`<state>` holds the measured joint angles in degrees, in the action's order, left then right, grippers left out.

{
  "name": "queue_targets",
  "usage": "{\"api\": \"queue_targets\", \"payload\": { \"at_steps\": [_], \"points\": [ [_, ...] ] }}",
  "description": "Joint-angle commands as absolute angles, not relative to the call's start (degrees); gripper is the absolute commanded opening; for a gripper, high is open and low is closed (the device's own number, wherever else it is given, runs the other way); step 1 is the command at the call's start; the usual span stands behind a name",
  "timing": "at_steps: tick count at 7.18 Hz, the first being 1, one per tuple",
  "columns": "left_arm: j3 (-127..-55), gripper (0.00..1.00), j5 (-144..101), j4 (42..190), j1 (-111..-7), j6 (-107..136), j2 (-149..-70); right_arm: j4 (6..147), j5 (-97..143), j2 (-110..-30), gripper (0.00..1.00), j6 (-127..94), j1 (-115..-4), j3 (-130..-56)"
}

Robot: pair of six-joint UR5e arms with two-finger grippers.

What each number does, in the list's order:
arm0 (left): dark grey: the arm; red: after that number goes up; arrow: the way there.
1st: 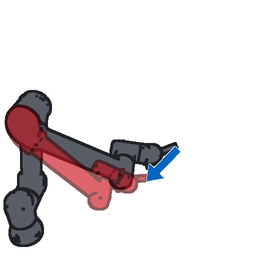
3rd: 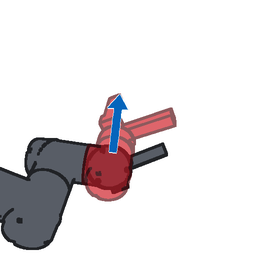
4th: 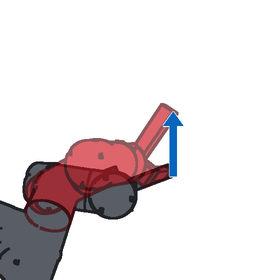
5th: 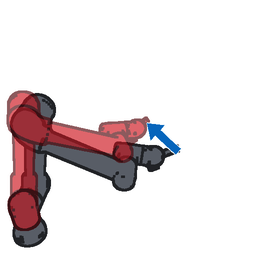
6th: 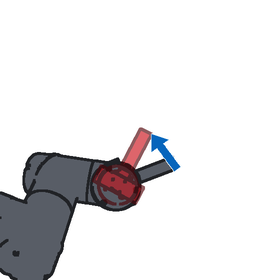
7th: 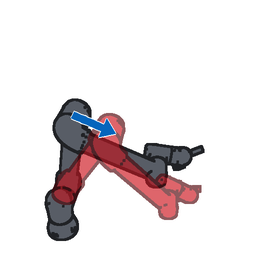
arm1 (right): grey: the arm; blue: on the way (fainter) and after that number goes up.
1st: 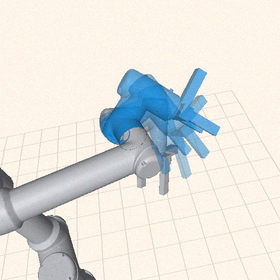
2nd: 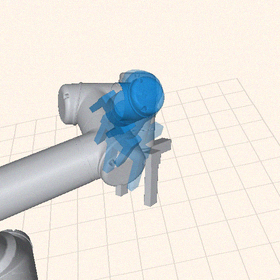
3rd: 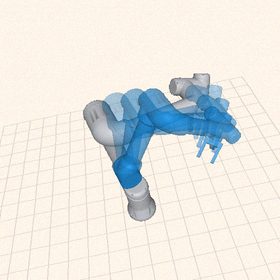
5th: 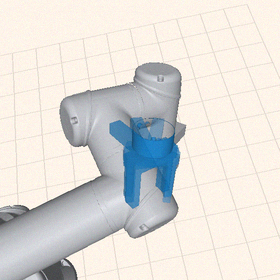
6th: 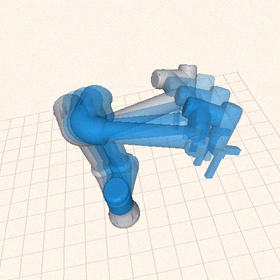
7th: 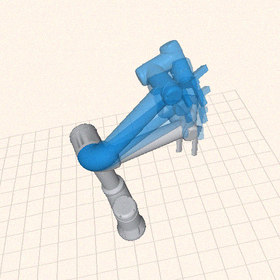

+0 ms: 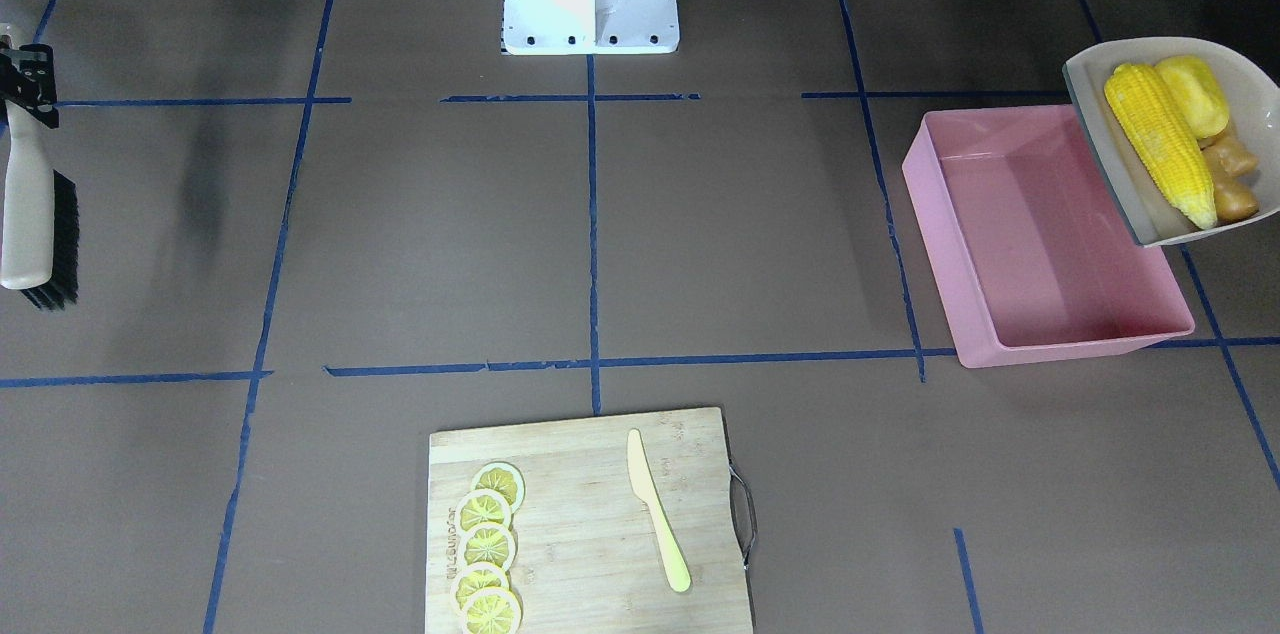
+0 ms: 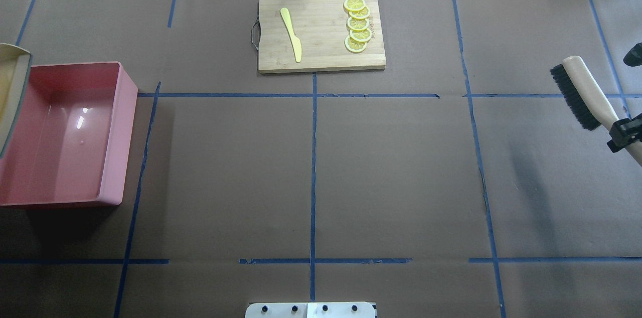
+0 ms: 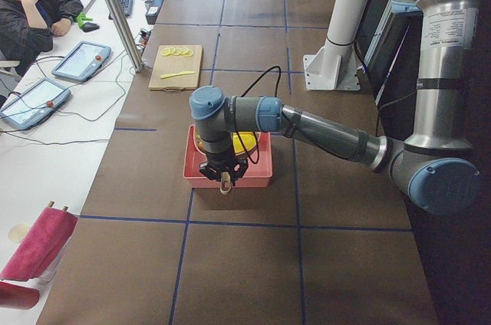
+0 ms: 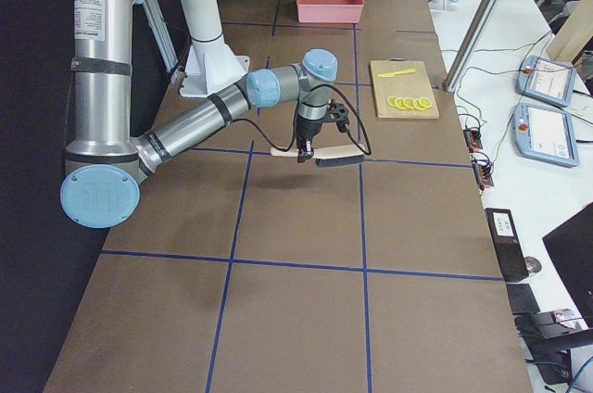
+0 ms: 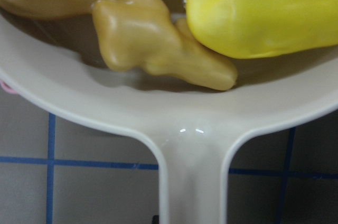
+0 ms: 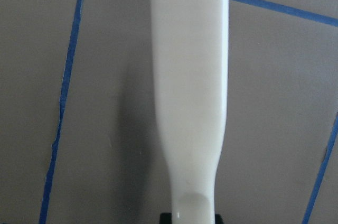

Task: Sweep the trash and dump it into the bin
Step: 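Tip the dustpan over the pink bin with the left gripper to dump the produce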

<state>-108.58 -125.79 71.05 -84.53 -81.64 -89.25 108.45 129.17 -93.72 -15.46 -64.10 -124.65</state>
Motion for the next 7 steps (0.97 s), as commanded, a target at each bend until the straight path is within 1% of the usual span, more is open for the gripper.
{"api": "queue_targets", "payload": {
  "at_steps": [1,5,7],
  "points": [
    [-108.3,0.0,-118.9,71.3,-84.6,-81.0,-91.1,107.4,129.9,-94.4,0.01,-15.0,-64.2,-124.4],
    [-110.7,0.0,-104.1,71.0,-83.4,-76.8,-94.4,107.4,129.9,-95.2,0.01,-14.6,-64.2,-123.8],
    [-112.1,0.0,-103.0,70.8,-81.1,-75.4,-94.0,107.4,130.5,-95.1,0.01,-14.8,-64.2,-123.1]
  ]
}}
